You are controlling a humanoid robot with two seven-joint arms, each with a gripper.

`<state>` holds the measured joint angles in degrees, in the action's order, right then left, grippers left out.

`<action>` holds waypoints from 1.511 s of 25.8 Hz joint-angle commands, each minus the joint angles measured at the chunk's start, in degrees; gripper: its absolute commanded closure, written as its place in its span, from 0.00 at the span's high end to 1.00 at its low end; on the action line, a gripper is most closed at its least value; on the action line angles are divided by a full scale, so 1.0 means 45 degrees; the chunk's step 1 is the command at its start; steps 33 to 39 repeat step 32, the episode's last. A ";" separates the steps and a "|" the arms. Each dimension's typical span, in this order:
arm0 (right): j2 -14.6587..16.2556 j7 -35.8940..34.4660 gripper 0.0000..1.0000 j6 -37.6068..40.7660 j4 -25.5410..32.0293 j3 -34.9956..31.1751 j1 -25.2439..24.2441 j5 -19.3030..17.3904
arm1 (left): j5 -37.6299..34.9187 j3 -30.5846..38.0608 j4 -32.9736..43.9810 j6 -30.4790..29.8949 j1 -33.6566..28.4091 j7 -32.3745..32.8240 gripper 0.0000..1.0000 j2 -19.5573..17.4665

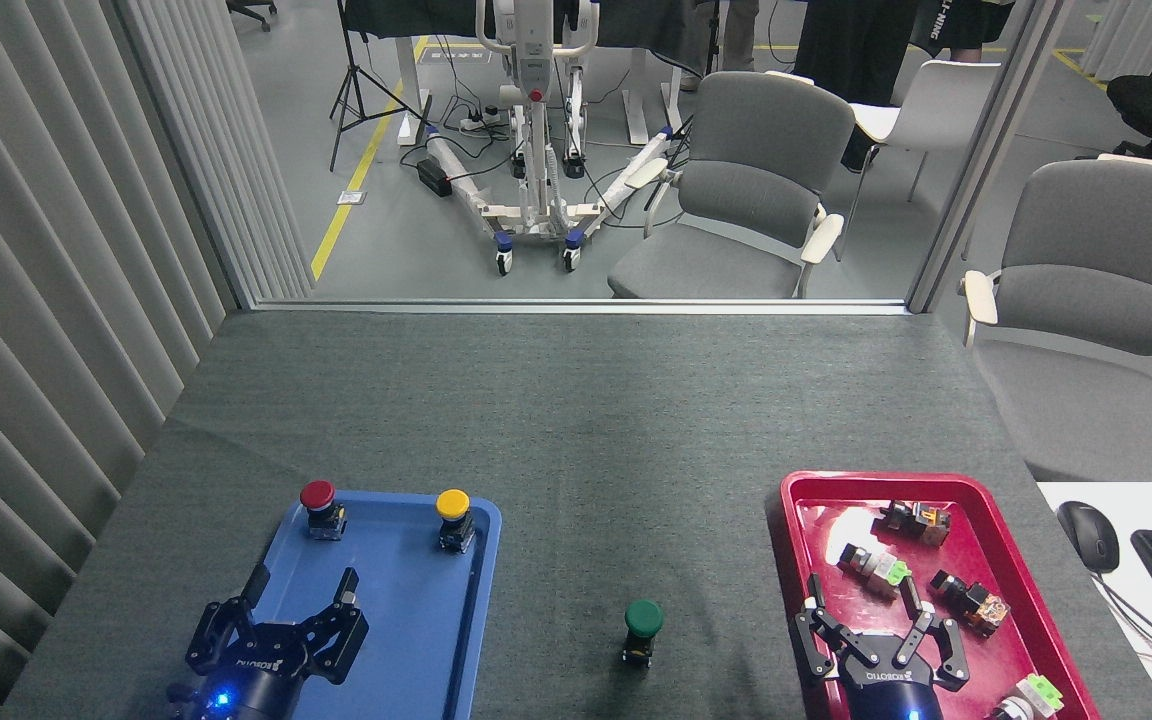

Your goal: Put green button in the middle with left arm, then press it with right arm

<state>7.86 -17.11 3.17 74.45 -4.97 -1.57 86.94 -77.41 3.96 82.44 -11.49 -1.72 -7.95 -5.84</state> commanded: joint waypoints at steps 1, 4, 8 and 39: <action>-0.0027 -0.0924 1.00 -0.0137 0.0018 -0.0049 -0.0258 -0.0121 | 0.0015 0.0000 -0.0019 -0.0005 0.0010 0.0029 1.00 -0.0010; -0.0086 -0.1002 1.00 -0.0176 0.0038 -0.0010 -0.0433 -0.0629 | 0.0015 0.0000 -0.0038 -0.0181 0.0010 0.0029 1.00 -0.0050; -0.0105 -0.1002 1.00 -0.0196 0.0077 0.0010 -0.0511 -0.0629 | 0.0015 0.0000 -0.0038 -0.0357 0.0010 0.0028 1.00 -0.0010; -0.0242 -0.0455 1.00 -0.0137 0.0995 0.0049 -0.1000 -0.0590 | 0.0034 0.0000 -0.0019 -0.0357 0.0049 0.0009 1.00 0.0009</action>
